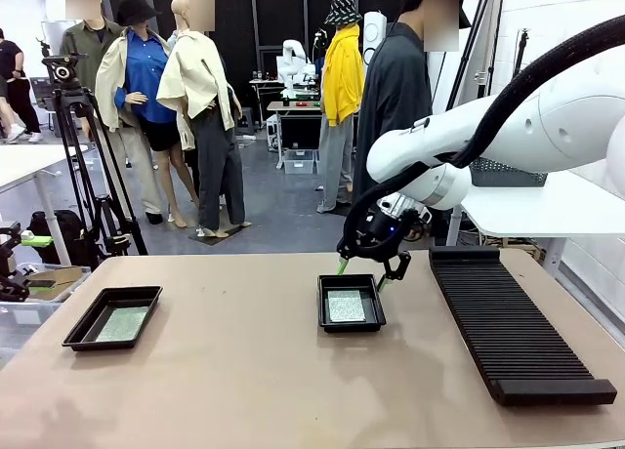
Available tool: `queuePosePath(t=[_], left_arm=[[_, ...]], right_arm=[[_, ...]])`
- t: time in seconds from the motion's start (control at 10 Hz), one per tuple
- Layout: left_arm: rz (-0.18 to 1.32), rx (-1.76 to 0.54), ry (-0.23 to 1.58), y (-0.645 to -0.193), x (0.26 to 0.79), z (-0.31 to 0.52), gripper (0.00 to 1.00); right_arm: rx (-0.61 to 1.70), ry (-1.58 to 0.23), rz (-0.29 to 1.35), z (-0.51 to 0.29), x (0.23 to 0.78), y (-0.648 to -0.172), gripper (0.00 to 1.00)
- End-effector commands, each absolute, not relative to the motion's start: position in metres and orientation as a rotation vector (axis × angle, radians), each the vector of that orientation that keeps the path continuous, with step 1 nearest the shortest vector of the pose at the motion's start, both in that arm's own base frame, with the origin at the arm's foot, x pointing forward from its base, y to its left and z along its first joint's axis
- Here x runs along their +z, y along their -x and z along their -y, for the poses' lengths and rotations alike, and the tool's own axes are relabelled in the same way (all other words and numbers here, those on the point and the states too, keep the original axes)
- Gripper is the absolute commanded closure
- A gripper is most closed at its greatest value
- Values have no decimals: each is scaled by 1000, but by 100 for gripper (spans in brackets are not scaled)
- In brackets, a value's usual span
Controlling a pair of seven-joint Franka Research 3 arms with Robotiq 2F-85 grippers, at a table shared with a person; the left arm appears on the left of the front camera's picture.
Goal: Inspect and transfer BCBs to ESD trays.
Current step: Pick up the Blank PCB from the PCB Rack and place it in the right ESD tray.
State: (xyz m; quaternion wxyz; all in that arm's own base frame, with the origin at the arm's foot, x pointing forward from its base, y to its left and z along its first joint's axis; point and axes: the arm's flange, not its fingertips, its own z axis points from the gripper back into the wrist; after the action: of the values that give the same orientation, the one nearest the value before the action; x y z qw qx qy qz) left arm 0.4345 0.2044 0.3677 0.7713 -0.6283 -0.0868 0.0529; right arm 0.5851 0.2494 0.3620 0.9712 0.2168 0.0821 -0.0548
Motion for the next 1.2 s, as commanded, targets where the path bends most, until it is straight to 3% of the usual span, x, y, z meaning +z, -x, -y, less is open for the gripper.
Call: queuePosePath(t=[0.0, 1.1], left_arm=[[191, 112, 1361, -433, 370, -205, 0], [191, 112, 1361, -433, 370, -205, 0]], right_arm=[[-113, -442, -155, -250, 362, -586, 0], [-113, -442, -155, -250, 362, -586, 0]])
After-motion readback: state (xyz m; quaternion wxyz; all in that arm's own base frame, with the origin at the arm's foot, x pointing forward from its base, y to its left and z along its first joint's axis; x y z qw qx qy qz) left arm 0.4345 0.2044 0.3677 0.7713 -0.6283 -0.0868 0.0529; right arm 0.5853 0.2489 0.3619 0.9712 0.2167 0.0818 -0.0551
